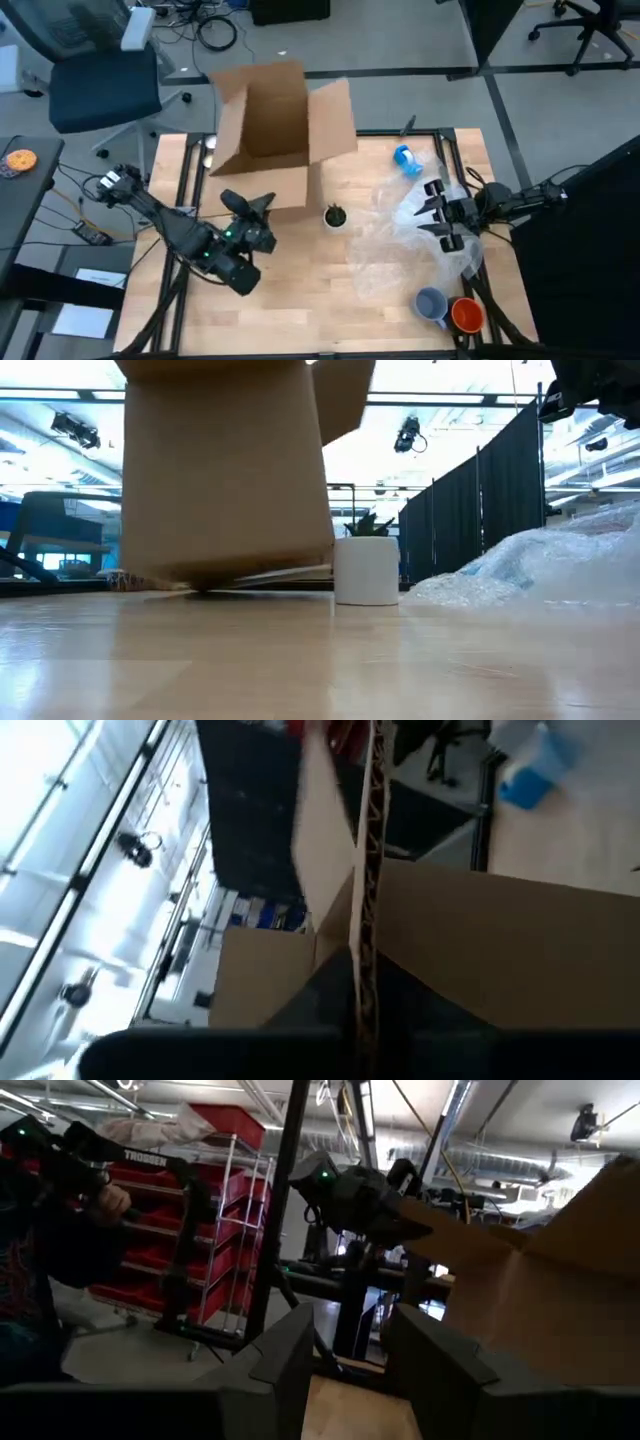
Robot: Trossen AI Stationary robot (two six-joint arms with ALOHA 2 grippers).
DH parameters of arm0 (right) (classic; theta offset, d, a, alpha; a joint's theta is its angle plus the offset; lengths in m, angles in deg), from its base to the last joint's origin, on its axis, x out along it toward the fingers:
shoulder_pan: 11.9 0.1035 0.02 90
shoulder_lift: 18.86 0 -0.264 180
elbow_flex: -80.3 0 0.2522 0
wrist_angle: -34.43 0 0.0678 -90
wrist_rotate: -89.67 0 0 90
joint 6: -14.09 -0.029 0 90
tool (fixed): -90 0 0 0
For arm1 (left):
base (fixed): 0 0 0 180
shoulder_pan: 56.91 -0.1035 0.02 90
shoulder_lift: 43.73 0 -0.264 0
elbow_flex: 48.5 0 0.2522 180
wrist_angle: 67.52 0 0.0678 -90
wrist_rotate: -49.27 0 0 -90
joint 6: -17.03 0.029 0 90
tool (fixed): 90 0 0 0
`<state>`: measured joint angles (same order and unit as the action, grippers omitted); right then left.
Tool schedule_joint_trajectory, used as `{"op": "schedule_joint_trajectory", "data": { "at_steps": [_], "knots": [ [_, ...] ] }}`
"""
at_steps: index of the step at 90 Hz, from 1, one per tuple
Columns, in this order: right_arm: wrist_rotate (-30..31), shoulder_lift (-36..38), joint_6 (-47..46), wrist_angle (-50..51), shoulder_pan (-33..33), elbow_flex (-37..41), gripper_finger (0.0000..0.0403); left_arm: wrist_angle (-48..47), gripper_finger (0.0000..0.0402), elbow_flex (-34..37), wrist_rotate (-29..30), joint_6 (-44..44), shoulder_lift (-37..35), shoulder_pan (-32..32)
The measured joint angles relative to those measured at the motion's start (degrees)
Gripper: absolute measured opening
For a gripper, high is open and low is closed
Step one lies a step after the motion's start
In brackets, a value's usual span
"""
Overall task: Wrap mug
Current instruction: Move the cardboard box to the top center of the table
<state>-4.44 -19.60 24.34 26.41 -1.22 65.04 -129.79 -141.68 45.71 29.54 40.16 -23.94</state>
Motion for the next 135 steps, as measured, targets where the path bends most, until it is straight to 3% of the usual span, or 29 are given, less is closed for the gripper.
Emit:
{"op": "schedule_joint_trajectory", "data": {
  "at_steps": [16,33,51,69,85,116,135],
  "knots": [
    [0.0,0.0,0.0,0.0,0.0,0.0,0.0117,10.1,0.0,0.0,3.3,7.7,0.9,-2.9],
    [0.0,0.0,0.0,0.0,0.0,0.0,0.0117,25.2,0.0,0.0,3.2,22.4,0.4,-7.8],
    [0.0,0.0,0.0,0.0,0.0,0.0,0.0117,45.3,0.0,0.0,-4.9,39.6,0.4,-14.0],
    [0.0,0.0,0.0,0.0,0.0,0.0,0.0117,64.2,0.0,0.0,-13.1,51.5,0.4,-19.2],
    [0.0,0.0,0.0,0.0,0.0,0.0,0.0117,69.8,0.0,0.0,-21.8,57.2,0.4,-21.7],
    [0.0,0.0,0.0,0.0,0.0,0.0,0.0117,85.7,0.0,0.0,-27.3,74.3,0.4,-27.5],
    [0.0,0.0,0.0,0.0,0.0,0.0,0.0117,87.8,0.0,-0.1,-31.2,75.3,0.4,-34.2]
  ]
}}
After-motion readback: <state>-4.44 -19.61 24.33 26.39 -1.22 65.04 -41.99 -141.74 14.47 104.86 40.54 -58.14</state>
